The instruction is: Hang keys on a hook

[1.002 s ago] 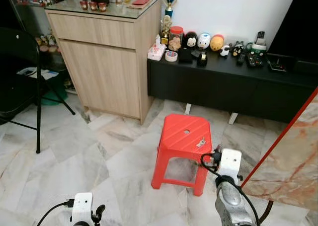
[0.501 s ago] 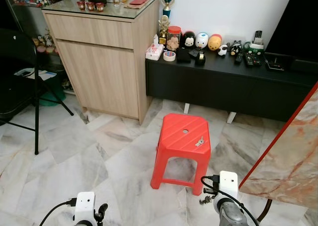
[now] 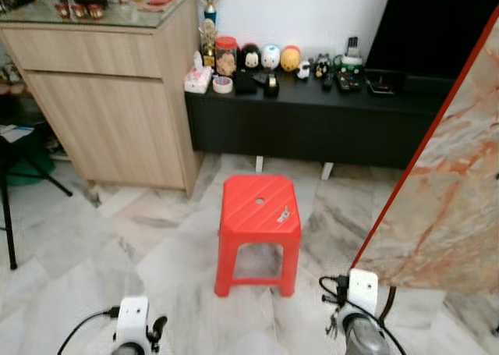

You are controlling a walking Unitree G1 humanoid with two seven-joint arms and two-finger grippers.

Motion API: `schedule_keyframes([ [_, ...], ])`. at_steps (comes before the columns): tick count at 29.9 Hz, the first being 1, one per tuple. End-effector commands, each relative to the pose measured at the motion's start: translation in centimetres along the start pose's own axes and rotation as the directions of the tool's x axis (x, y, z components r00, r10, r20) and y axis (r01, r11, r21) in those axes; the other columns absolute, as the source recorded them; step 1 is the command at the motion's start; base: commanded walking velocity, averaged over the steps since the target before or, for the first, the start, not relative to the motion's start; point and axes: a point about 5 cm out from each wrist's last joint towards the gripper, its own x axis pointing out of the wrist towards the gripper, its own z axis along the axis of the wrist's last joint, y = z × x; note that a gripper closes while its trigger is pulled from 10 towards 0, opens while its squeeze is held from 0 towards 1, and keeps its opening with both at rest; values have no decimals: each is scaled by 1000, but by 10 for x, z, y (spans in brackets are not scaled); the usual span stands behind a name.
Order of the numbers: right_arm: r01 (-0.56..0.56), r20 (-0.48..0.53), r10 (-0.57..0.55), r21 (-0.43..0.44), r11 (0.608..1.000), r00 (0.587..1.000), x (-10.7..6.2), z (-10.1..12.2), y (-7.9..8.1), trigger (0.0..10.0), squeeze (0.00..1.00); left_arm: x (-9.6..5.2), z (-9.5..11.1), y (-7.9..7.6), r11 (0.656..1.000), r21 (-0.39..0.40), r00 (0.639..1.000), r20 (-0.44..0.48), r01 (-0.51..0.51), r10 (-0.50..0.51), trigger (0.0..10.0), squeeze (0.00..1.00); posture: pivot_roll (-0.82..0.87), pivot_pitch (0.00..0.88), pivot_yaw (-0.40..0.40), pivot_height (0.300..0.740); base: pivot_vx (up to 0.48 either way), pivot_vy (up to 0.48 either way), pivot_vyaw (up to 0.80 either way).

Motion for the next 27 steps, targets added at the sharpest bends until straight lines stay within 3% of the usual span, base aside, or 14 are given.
schedule_keyframes([
  [1, 18, 22, -18, 0, 1000, 1000, 1, 4, -7, 10000, 0, 0, -2, -7, 1000, 0, 1000, -6, 19, -19, 10000, 0, 64, 0, -60, 740, 0, -409, 0],
  [27, 19, 146, -24, 37, 999, 989, 7, 31, -1, 10000, 0, 1, 1, -11, 999, -5, 999, 3, 34, -34, 10000, 0, 58, 0, -62, 740, 0, -408, 0],
])
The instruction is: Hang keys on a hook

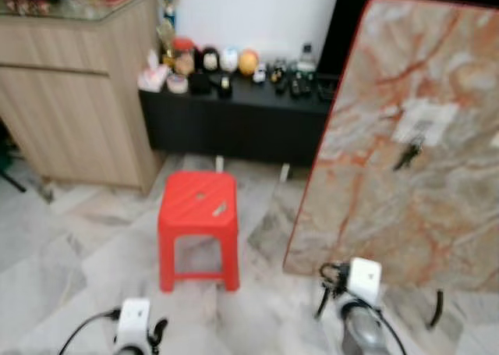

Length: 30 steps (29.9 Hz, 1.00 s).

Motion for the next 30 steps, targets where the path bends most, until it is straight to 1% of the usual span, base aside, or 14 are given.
schedule_keyframes([
  [1, 28, 43, -27, -3, 1000, 999, 3, 10, -10, 10000, 0, 1, -1, -8, 1000, -16, 1000, -7, 20, -20, 10000, 0, 58, 0, -62, 740, 0, -405, 0],
  [8, 23, 82, -22, -3, 1000, 996, 7, 20, -9, 10000, 0, 1, 0, -9, 1000, -19, 1000, 0, 21, -21, 10000, 0, 56, 0, -62, 740, 0, -404, 0],
  [15, 21, 94, -20, -8, 1000, 995, 8, 23, -7, 10000, 0, 1, 0, -10, 999, -24, 1000, 2, 21, -21, 10000, 0, 59, 0, -63, 740, 0, -363, 0],
  [20, 22, 116, -21, -5, 1000, 993, 9, 28, -6, 10000, 0, 1, 0, -9, 999, -32, 1000, 4, 14, -14, 10000, 0, 58, 0, -62, 740, 0, 0, 0],
  [22, 19, 127, -17, -18, 1000, 992, 9, 30, -6, 10000, 0, 1, 0, -9, 999, -32, 1000, 3, 14, -14, 10000, 0, 57, 0, -62, 740, 0, 0, 0],
  [30, 20, 135, -17, -20, 1000, 991, 10, 32, -6, 10000, 0, 1, 1, -11, 999, -32, 1000, 6, 24, -23, 10000, 0, 58, 0, -64, 740, 0, 0, 0],
])
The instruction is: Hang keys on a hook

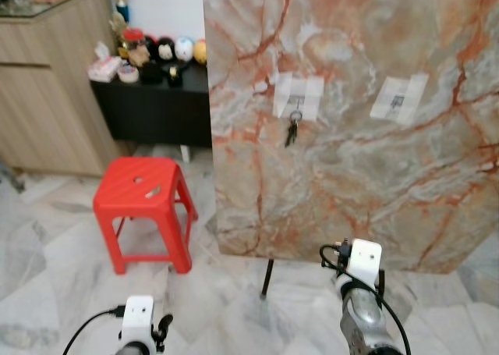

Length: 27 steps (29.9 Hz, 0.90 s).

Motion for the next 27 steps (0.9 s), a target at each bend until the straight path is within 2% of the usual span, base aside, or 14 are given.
schedule_keyframes([
  [1, -9, 35, 9, -6, 1000, 999, 3, 8, 3, 10000, 0, 0, -1, 2, 1000, -5, 1000, -3, -5, 5, 10000, 0, 57, 0, -62, 740, 0, 0, 0],
  [20, -14, 58, 14, 1, 1000, 998, 5, 14, 6, 10000, 0, 0, 2, 2, 1000, -3, 1000, 4, -3, 3, 10000, 0, 60, 0, -61, 740, 0, -74, 0],
  [27, -15, 63, 14, 7, 1000, 998, 5, 15, 8, 10000, 0, 0, 1, 4, 1000, -7, 1000, 3, -15, 15, 10000, 0, 60, 0, -59, 740, 0, -363, 0],
])
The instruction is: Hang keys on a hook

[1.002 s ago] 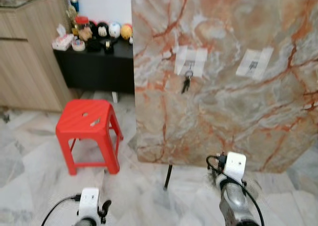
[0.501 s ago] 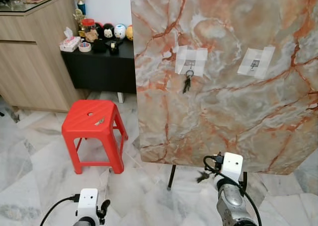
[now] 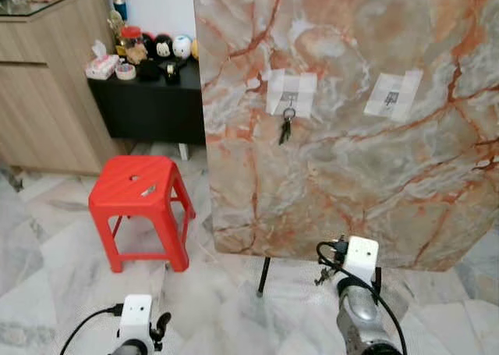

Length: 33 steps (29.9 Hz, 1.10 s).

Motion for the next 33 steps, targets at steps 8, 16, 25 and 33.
schedule_keyframes([
  [8, 19, 58, -19, -8, 1000, 998, 5, 14, -7, 10000, 0, 0, -2, -6, 1000, -12, 1000, -5, 9, -10, 10000, 0, 61, 0, -63, 740, 0, 0, 0],
  [16, 1, 86, -1, -8, 1000, 996, 9, 23, -1, 10000, 0, 0, -2, -6, 1000, -15, 1000, -4, 7, -7, 10000, 0, 59, 0, -62, 740, 0, 0, 0],
  [25, 160, 318, -111, -133, 978, 942, 12, 61, -11, 10000, 0, 1, 0, -6, 1000, -18, 1000, 10, 5, -5, 10000, 0, 60, 0, -64, 740, 0, 0, 0],
  [33, 313, 489, -195, -171, 934, 850, 12, 93, -22, 10000, 0, 1, 2, -7, 1000, -24, 1000, 13, 6, -6, 10000, 0, 53, 0, -60, 740, 0, 0, 0],
])
